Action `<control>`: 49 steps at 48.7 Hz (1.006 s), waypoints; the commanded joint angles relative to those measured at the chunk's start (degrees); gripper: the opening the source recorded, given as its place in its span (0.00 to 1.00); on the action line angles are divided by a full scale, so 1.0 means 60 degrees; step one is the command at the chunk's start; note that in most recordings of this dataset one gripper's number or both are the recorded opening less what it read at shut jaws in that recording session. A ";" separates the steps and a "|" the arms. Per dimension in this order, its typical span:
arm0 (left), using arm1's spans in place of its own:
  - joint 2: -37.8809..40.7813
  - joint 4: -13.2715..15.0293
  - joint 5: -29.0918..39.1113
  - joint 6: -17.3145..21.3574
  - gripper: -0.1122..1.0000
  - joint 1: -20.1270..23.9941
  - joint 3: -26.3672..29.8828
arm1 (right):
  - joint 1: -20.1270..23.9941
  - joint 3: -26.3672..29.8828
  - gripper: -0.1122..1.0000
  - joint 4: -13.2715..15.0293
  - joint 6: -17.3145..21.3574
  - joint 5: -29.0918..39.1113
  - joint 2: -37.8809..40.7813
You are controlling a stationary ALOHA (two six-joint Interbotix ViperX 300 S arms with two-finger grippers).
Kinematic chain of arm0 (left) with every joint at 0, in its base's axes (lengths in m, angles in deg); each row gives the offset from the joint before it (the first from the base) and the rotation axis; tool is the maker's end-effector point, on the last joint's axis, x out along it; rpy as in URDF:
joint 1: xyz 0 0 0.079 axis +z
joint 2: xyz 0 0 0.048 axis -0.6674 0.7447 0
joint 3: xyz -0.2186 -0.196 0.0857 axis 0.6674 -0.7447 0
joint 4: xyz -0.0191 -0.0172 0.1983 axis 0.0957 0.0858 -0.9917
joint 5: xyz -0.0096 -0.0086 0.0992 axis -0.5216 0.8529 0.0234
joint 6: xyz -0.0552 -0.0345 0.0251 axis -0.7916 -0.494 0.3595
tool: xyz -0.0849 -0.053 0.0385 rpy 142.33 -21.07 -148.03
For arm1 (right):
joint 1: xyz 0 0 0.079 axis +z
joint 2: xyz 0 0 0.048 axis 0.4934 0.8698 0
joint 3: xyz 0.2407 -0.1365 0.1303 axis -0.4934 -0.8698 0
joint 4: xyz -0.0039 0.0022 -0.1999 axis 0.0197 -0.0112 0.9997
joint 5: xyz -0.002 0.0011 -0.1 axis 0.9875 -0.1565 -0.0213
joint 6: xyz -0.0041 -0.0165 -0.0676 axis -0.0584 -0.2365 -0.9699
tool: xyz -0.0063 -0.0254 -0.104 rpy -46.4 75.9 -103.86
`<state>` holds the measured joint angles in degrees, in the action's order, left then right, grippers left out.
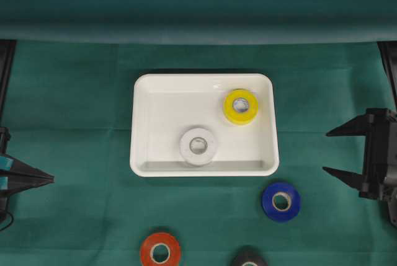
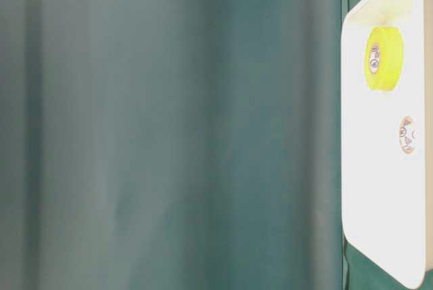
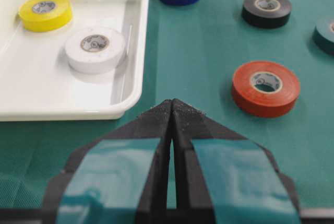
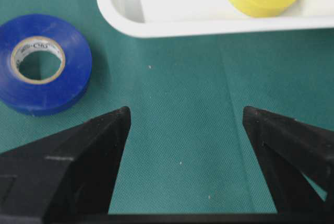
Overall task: Put the tape into the white case with the right arm.
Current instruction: 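Lift the right gripper out of the tray and retract right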
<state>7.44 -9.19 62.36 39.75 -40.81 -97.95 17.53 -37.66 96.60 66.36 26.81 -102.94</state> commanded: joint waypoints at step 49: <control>0.0073 0.0000 -0.0073 0.0015 0.10 0.0029 0.0059 | 0.4131 -0.0073 0.68 0.0015 0.0029 -0.0396 0.0044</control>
<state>7.44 -9.19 62.36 39.75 -40.81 -98.21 41.78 -38.80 96.60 66.45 24.96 -103.12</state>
